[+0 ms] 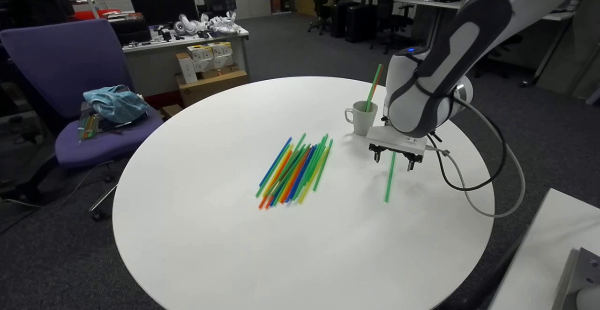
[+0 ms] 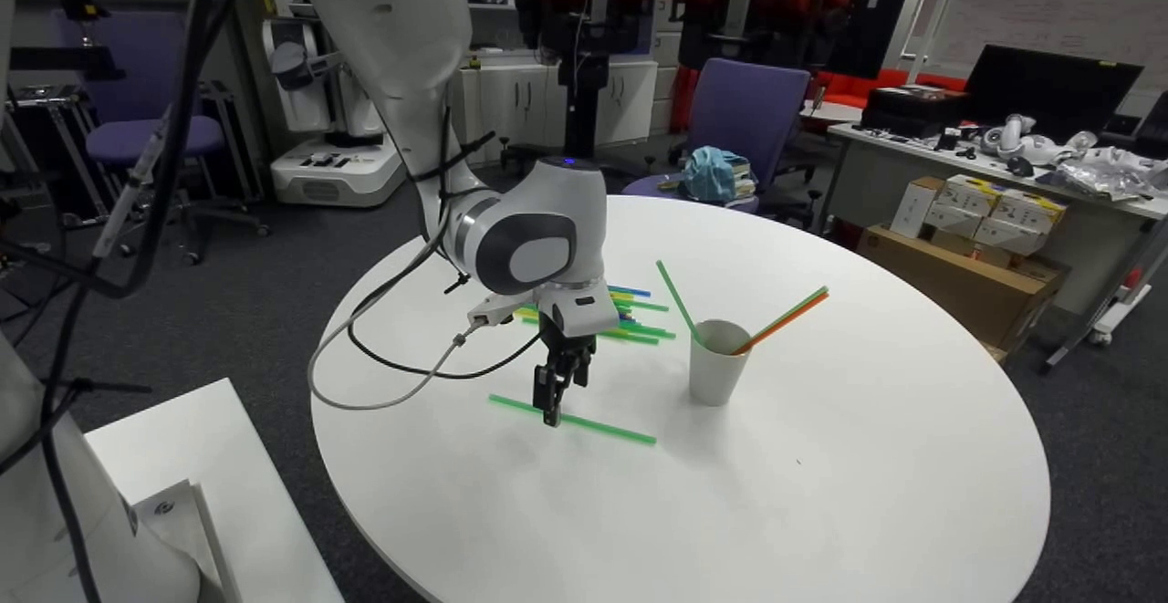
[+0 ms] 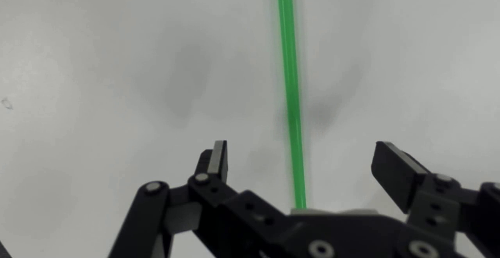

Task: Put one straw in the cup

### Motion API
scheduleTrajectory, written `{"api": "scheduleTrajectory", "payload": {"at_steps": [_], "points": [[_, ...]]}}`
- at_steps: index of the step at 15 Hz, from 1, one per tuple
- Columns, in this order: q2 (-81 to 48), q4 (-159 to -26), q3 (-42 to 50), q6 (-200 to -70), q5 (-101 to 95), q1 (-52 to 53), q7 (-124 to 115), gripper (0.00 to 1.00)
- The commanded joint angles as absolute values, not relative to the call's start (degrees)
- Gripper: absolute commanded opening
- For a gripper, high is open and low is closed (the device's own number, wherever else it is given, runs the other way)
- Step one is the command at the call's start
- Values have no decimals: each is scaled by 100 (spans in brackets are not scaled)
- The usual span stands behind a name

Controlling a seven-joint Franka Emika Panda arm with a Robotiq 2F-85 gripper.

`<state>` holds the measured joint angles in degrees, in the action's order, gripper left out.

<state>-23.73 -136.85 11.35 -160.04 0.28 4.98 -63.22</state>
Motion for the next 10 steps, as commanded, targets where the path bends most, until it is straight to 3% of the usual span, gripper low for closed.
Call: {"api": "scheduleTrajectory", "payload": {"at_steps": [1,10], "points": [[-2371,-13810,1113,-16296,96,476,-5997,100],[-2546,-13797,1082,-16474,264,448,-5597,100]]}}
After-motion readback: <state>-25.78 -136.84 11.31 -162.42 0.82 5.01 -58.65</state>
